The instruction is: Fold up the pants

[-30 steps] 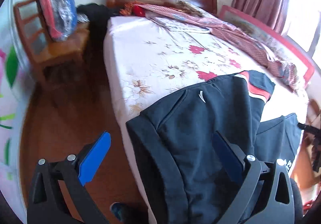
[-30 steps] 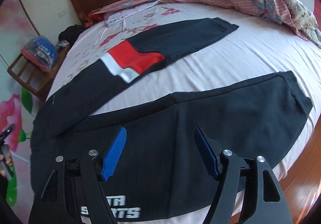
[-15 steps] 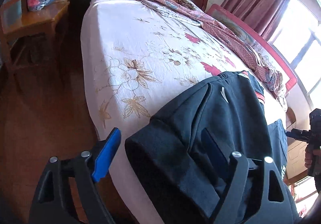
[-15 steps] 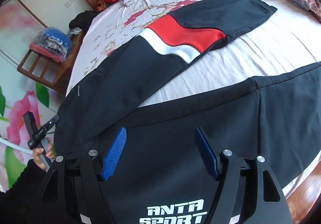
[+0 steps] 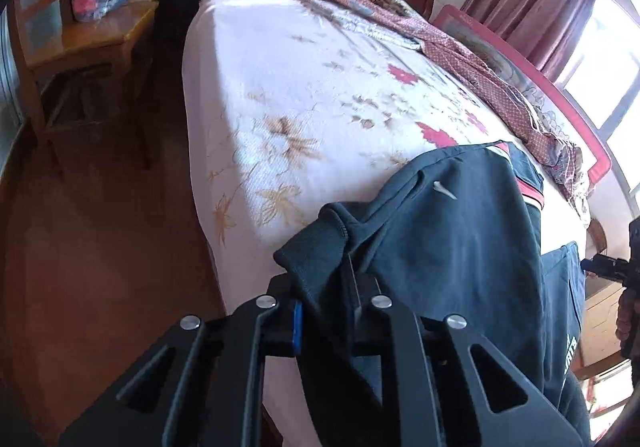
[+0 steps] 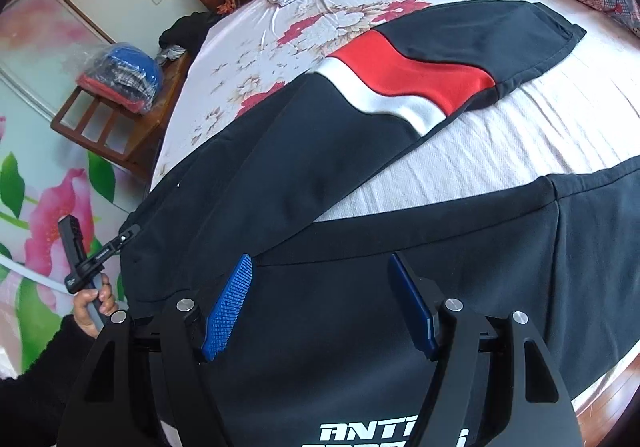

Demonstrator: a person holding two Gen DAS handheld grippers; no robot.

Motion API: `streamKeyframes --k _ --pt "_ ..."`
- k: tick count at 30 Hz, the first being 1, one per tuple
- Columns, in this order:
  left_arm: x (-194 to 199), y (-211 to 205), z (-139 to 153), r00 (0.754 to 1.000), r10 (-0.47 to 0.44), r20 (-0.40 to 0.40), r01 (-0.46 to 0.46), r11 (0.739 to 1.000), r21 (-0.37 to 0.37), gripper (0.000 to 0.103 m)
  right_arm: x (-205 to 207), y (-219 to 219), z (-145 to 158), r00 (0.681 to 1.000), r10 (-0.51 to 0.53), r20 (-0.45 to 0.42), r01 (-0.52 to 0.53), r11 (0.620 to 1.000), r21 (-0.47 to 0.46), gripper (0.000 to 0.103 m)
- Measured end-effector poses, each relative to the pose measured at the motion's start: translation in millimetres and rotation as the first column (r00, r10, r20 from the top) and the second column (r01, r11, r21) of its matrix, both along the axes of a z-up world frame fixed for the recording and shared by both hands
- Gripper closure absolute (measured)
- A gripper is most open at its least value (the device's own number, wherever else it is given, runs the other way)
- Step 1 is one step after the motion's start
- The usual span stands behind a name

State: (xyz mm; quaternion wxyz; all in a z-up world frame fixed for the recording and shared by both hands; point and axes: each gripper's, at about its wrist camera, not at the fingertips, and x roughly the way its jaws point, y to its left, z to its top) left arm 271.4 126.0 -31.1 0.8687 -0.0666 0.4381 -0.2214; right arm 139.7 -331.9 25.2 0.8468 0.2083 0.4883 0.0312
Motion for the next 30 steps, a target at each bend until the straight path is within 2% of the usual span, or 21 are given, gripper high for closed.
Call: streamKeyframes --k 4,7,10,13,15,16,18,20,21,22,23,24,27,30 --pt "-38 -18 53 0.984 0.037 0.176 -0.045 0.998 0.039 0.093 32 -19 11 0.999 -0.02 -0.04 0.02 1.0 -0.011 0.033" --pt "-68 -27 81 0.962 0.027 0.27 -0.037 0.999 0.031 0.093 82 -49 16 0.99 -0.106 -0.09 0.113 0.991 0.077 0.033" --pt "-86 -26 98 0.955 0.026 0.297 -0.02 1.0 -0.021 0.093 144 -79 14 0.969 -0.206 -0.134 0.222 0.969 0.113 0.033" --pt "-100 -23 107 0.953 0.033 0.302 -0.01 0.997 -0.076 0.093 195 -105 3 0.926 -0.328 -0.186 0.351 0.93 0.106 0.033" --pt "-108 -22 109 0.951 0.023 0.309 0.007 0.996 -0.094 0.093 215 -118 -3 0.888 -0.413 -0.201 0.435 0.897 0.079 0.033" --pt "-111 -22 110 0.95 0.019 0.312 0.01 0.996 -0.091 0.093 226 -122 -9 0.88 -0.419 -0.222 0.445 0.892 0.079 0.033" --pt "-115 -23 109 0.95 0.012 0.312 0.018 0.995 -0.093 0.093 234 -133 -14 0.845 -0.489 -0.215 0.515 0.853 0.084 0.033" --pt "-117 -24 106 0.951 0.002 0.308 0.025 0.996 -0.083 0.093 244 -138 -21 0.841 -0.493 -0.222 0.521 0.849 0.091 0.033" --pt "-117 -23 105 0.952 0.002 0.306 0.024 0.996 -0.081 0.093 246 -140 -25 0.83 -0.504 -0.237 0.535 0.841 0.085 0.036" --pt "-118 -23 104 0.953 0.0 0.303 0.026 0.996 -0.082 0.093 249 -141 -31 0.836 -0.488 -0.251 0.524 0.845 0.103 0.058" --pt "-117 -22 104 0.953 0.0 0.302 0.026 0.996 -0.08 0.093 252 -140 -35 0.839 -0.475 -0.267 0.51 0.857 0.079 0.074" --pt "-116 -22 104 0.954 0.008 0.301 0.015 0.997 -0.074 0.093 252 -141 -37 0.837 -0.481 -0.262 0.513 0.855 0.071 0.095" --pt "-113 -20 103 0.948 0.06 0.312 -0.047 0.998 -0.048 0.093 245 -142 -24 0.87 -0.458 -0.183 0.484 0.865 0.134 0.096" --pt "-107 -14 101 0.937 0.141 0.319 -0.137 0.99 -0.036 0.092 214 -151 4 0.887 -0.456 -0.074 0.457 0.843 0.283 0.096"
